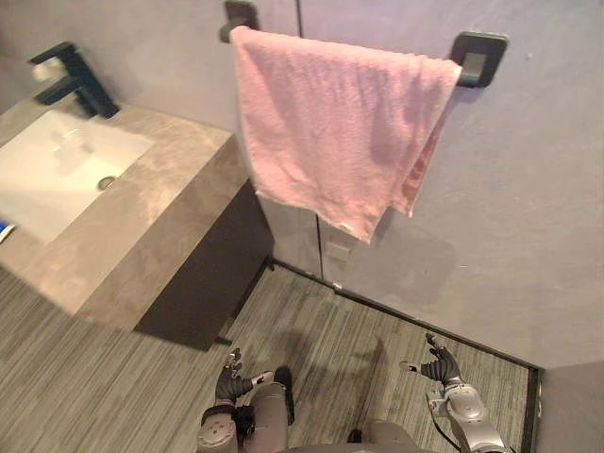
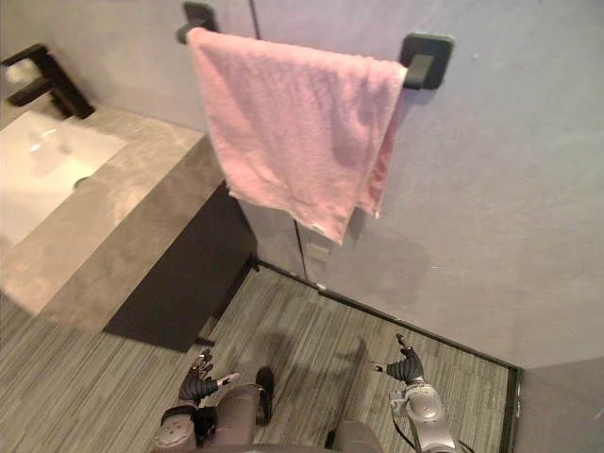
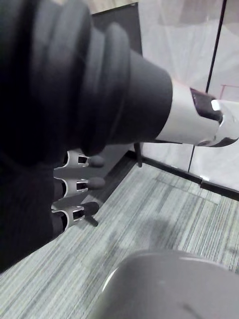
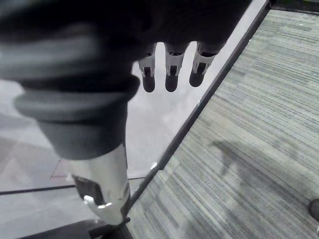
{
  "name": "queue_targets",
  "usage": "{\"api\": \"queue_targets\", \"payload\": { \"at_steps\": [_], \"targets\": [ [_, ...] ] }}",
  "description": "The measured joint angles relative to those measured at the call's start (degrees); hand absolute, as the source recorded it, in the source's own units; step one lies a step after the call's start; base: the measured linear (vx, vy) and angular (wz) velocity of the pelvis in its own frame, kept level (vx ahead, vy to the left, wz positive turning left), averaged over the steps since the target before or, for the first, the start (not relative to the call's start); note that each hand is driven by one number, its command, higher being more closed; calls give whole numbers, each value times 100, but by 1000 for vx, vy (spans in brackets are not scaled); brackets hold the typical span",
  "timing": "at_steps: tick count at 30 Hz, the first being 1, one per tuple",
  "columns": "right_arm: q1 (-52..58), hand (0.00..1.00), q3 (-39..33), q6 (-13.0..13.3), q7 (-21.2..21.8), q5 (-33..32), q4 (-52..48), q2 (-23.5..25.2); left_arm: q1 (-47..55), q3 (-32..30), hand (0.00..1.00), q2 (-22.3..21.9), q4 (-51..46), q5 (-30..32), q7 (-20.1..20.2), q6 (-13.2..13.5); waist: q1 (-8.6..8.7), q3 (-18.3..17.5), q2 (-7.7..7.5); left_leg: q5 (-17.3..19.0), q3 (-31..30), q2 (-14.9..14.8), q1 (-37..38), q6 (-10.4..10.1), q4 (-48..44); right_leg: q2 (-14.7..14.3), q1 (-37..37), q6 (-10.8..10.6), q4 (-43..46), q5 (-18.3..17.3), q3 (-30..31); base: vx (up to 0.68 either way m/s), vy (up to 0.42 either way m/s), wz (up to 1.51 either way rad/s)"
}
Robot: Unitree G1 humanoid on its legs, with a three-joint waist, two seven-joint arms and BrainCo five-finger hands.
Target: Organize washtable
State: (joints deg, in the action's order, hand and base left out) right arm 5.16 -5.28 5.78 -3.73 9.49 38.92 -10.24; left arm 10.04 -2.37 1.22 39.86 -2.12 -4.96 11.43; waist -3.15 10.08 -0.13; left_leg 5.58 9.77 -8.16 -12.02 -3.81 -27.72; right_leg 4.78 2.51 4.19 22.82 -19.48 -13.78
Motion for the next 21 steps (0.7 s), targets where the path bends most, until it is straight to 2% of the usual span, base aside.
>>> {"api": "queue_targets", "payload": {
  "at_steps": [1, 2, 3, 4, 5, 9, 15, 18, 19, 21],
  "targets": [
    [24, 0, -70, -1, 3, -4, 50, 36, -16, 0, 0, 3, 0, -1, 2, 1, 98, -32, 19, 107, 134, -33, 316, -15, 285, 23, -56, -13, -138, 72, -214, -117, 28, 114],
    [22, 0, -183, -2, 0, -43, 141, 62, -16, 28, 0, 4, 12, -1, 3, 1, 239, -120, 87, 52, 245, -33, 749, -37, 1003, 23, -73, -55, -298, 172, -471, -116, 44, 119],
    [16, 0, -246, 0, -11, -70, 186, 61, -19, 71, 0, 5, 25, 2, 6, 0, 279, -178, 160, -88, 255, -13, 1009, -209, 1556, 0, -70, -95, -388, 224, -598, -103, 75, 122],
    [-19, 0, -399, -4, -34, -119, 348, 44, -92, 155, 0, 12, 57, 5, 11, -3, 365, -287, 340, -396, 142, 30, 1343, -427, 2495, -81, -67, -144, -569, 366, -792, -113, 108, 94],
    [-75, 0, -435, -12, -38, -182, 537, 66, -140, 213, 0, 83, 71, 7, 12, -15, 365, -304, 364, -527, 39, 29, 1425, -403, 2862, -154, -135, -169, -772, 522, -925, -118, 111, 70],
    [-128, 0, -421, 9, -36, -215, 633, 214, -5, 227, 0, 288, 161, 61, 111, -114, 350, -423, 235, -581, -42, 134, 1489, -314, 2773, -179, -492, -295, -1316, 939, -906, -106, 109, 9],
    [-193, 0, -301, 1, -31, -205, 872, 256, 194, 156, 0, 381, 476, 63, 118, -124, 305, -486, 349, -682, -27, 235, 1451, -135, 2865, -217, -528, -385, -1805, 1480, -719, -148, 89, -13],
    [-190, 0, -270, -12, -35, -209, 991, 242, 221, 152, 0, 375, 461, 51, 117, -121, 232, -404, 346, -693, -247, 281, 1026, -120, 2524, -127, -365, -430, -1692, 1484, -925, -220, 65, 39],
    [-245, 0, -267, -9, -39, -211, 993, 205, 238, 139, 0, 368, 423, 41, 107, -115, 217, -373, 391, -780, -406, 305, 726, -42, 2374, -24, -133, -413, -1492, 1470, -1150, -222, 63, 79],
    [-304, 0, -301, -7, -61, -212, 1022, 144, 239, 133, 0, 355, 407, 3, 103, -128, 233, -303, 391, -862, -512, 319, 512, -64, 2478, 153, 2, -370, -1402, 1471, -1497, -179, 27, 97]
  ]
}}
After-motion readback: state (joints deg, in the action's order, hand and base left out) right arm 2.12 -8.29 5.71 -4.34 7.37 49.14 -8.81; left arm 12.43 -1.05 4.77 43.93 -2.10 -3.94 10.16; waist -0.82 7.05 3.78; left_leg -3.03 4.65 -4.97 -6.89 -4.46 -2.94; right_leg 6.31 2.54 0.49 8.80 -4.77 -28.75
